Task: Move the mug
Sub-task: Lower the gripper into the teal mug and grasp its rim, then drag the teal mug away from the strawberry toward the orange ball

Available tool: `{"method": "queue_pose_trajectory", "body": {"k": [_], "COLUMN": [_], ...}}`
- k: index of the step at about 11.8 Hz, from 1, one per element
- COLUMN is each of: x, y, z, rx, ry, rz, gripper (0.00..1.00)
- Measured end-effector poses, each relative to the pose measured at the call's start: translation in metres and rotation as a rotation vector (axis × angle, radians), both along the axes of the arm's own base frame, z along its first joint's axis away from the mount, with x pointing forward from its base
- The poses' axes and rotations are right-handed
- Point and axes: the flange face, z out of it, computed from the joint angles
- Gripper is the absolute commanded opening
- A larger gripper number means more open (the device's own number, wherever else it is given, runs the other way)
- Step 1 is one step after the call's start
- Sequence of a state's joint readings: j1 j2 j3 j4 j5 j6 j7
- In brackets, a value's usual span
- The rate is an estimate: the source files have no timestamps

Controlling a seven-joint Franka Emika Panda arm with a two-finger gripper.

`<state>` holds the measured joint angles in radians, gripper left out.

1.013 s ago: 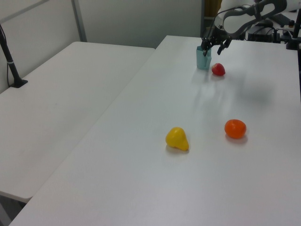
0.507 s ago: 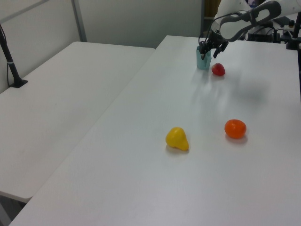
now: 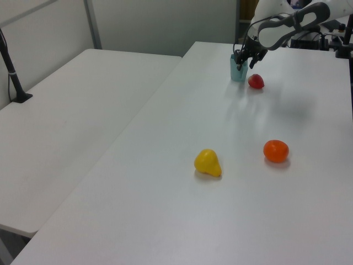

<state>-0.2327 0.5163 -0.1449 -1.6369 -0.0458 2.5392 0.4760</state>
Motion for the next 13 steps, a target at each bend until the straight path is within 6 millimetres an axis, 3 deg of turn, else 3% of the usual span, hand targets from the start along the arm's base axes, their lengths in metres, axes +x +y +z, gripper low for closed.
{"method": "queue_pose_trajectory", "body": {"k": [6,13], "x": [0.001,0.002], "y": [0.003,0.005], "z": [-0.007,-0.012], "rx": [0.002,0.004], "ry": [0.009,0.017], "rz": [0.004,0.007], "gripper": [0.56,0.23]}}
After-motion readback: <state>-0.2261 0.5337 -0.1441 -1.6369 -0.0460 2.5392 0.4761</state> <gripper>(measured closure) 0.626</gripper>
